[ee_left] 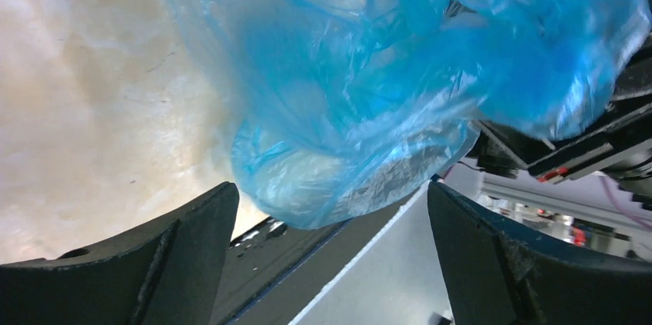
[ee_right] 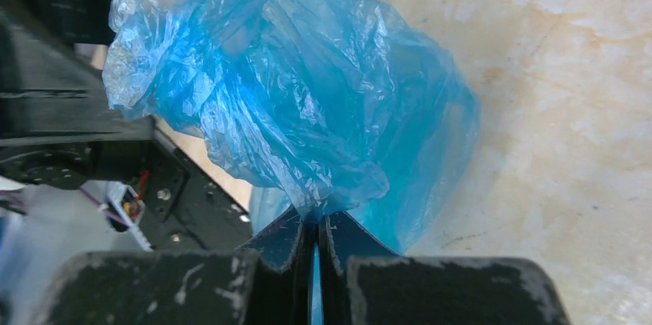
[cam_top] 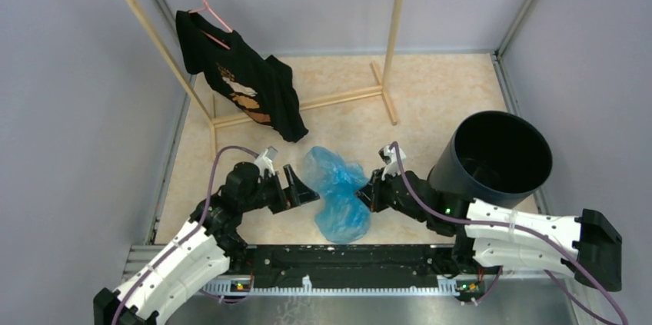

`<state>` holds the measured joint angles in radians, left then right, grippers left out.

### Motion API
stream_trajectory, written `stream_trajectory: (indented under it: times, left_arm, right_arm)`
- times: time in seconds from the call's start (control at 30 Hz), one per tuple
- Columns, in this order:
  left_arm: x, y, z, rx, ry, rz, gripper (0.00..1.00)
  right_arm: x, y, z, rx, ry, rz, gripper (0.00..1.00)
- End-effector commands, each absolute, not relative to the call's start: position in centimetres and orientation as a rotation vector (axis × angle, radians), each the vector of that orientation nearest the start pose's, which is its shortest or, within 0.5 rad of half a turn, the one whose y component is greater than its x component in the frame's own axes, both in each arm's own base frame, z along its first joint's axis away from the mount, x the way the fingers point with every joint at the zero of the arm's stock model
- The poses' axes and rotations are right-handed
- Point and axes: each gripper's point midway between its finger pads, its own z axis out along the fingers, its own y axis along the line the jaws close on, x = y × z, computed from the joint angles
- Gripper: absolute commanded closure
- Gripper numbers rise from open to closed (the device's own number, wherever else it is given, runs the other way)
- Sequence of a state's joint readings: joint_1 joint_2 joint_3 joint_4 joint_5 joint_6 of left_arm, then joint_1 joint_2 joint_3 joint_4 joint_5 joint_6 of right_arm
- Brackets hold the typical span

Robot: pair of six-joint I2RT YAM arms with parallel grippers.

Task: Put the trash bags into the trash bin

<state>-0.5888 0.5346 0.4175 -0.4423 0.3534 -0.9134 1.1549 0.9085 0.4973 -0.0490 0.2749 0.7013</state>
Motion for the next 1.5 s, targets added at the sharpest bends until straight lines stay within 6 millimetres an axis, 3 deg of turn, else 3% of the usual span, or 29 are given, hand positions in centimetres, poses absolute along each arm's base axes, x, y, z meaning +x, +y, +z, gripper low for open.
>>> stream_trajectory:
  times: [0.0, 0.13, 0.2, 0.33, 0.47, 0.67, 0.77, 0.93, 1.03, 1.13, 1.17, 1.2, 1.3, 1.37, 1.47]
  left_arm:
    - [13.9, -22.9, 16.0, -0.143, 2.27, -1.448, 0.02]
    - [13.2, -23.9, 12.9, -0.16, 2.383, -1.508, 0.02]
    - [13.6, -24.0, 12.2, -0.166, 2.381, -1.503, 0.02]
    - [15.3, -24.6, 13.2, -0.136, 2.291, -1.496, 0.06]
    - [17.0, -24.7, 13.9, -0.101, 2.266, -1.405, 0.17]
    - [19.5, -23.9, 15.9, -0.082, 2.226, -1.236, 0.02]
    - [20.2, -23.7, 17.1, -0.063, 2.176, -1.204, 0.04]
    - [20.3, -24.8, 17.4, -0.013, 2.136, -1.279, 0.31]
    - [20.7, -24.7, 16.8, 0.015, 2.167, -1.228, 0.58]
    - [21.3, -23.6, 17.1, 0.052, 2.168, -1.102, 0.87]
    - [21.7, -23.0, 17.7, 0.062, 2.15, -1.052, 0.97]
    - [22.2, -22.5, 18.4, 0.077, 2.13, -0.996, 1.0]
    - [24.0, -20.8, 22.8, 0.14, 2.008, -0.839, 1.0]
    - [24.7, -20.2, 27.7, 0.218, 1.896, -0.772, 1.0]
    - [24.4, -20.5, 36.0, 0.365, 1.712, -0.761, 1.0]
  right_arm:
    - [14.0, 30.0, 17.6, -0.243, 1.983, 1.109, 1.0]
    - [14.0, 30.0, 17.6, -0.231, 1.972, 1.127, 1.0]
    - [13.8, 30.0, 17.7, -0.234, 1.97, 1.137, 1.0]
    - [13.4, 29.8, 17.5, -0.23, 1.978, 1.155, 1.0]
    - [13.4, 29.1, 17.4, -0.225, 1.982, 1.14, 1.0]
    - [13.5, 28.6, 17.3, -0.255, 1.983, 1.1, 1.0]
    - [13.5, 28.9, 17.2, -0.276, 1.988, 1.087, 1.0]
    - [13.7, 29.3, 17.0, -0.29, 1.998, 1.077, 1.0]
    - [13.8, 29.4, 16.6, -0.297, 2.014, 1.052, 1.0]
    - [14.1, 29.3, 16.1, -0.297, 2.039, 1.011, 0.89]
    - [14.2, 29.1, 15.7, -0.293, 2.054, 0.989, 0.87]
    - [14.4, 29.0, 15.4, -0.289, 2.065, 0.966, 0.84]
    - [15.2, 27.9, 14.5, -0.252, 2.105, 0.853, 0.61]
    - [16.2, 27.2, 15.0, -0.22, 2.108, 0.772, 0.28]
    - [17.1, 26.5, 16.0, -0.215, 2.1, 0.685, 0.07]
